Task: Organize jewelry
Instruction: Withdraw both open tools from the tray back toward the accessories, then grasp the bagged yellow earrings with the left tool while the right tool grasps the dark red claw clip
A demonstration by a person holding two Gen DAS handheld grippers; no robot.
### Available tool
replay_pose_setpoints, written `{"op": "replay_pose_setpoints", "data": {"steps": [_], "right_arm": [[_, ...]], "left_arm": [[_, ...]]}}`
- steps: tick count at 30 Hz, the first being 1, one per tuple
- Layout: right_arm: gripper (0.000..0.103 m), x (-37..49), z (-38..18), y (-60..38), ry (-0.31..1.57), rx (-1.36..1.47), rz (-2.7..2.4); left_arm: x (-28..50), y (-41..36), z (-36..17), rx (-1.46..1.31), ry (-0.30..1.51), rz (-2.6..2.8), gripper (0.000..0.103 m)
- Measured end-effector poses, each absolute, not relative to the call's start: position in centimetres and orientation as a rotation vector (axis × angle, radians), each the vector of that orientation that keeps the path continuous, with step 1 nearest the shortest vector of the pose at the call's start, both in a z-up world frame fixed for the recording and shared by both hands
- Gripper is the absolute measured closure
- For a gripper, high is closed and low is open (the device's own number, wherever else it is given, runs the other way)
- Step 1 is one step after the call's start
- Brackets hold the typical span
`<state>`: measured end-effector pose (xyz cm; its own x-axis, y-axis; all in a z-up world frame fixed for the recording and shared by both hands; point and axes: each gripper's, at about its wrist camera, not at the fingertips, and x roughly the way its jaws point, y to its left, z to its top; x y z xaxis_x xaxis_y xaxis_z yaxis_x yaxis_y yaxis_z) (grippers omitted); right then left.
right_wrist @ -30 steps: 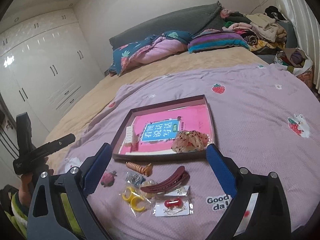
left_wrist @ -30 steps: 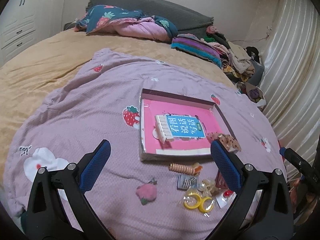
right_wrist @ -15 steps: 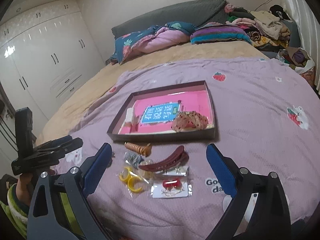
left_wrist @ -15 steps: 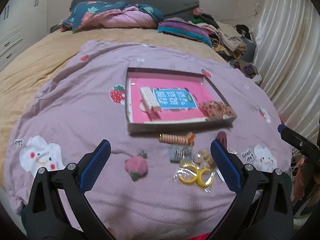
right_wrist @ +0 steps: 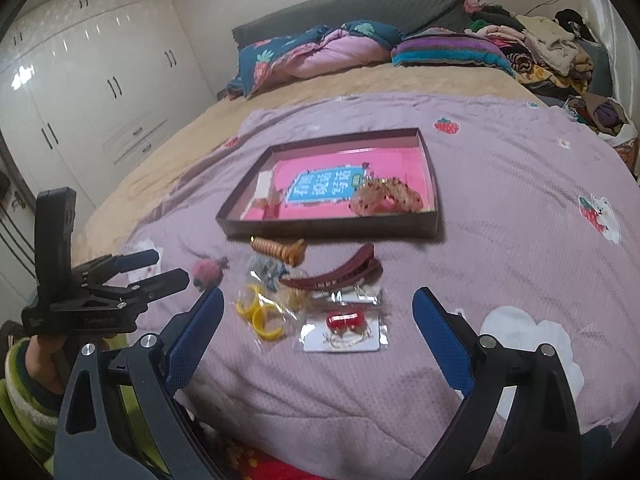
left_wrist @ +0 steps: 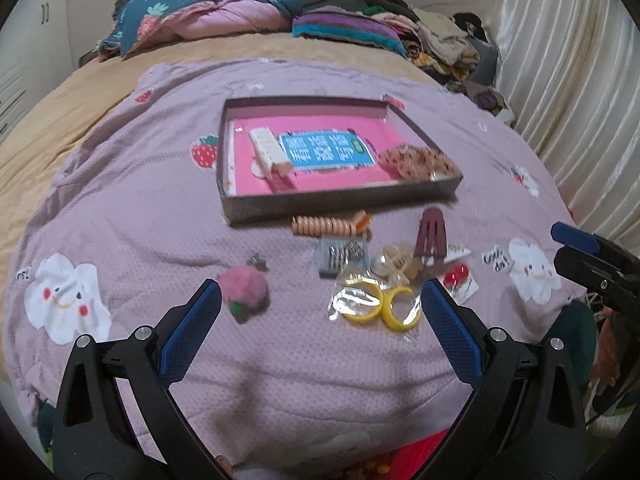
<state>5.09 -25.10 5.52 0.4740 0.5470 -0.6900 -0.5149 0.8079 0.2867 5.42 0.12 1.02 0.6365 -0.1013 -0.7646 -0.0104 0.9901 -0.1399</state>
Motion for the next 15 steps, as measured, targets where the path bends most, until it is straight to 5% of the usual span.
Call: {"op": "replay_pose_setpoints", "data": {"steps": [15], "right_arm": [[0.008,6.5,2.8,-25.9,0.95,0.094,0.639]], "left_arm": [[5.8,-3.1,-3.1,-0.063,0.956,-0.114,0.01]]}}
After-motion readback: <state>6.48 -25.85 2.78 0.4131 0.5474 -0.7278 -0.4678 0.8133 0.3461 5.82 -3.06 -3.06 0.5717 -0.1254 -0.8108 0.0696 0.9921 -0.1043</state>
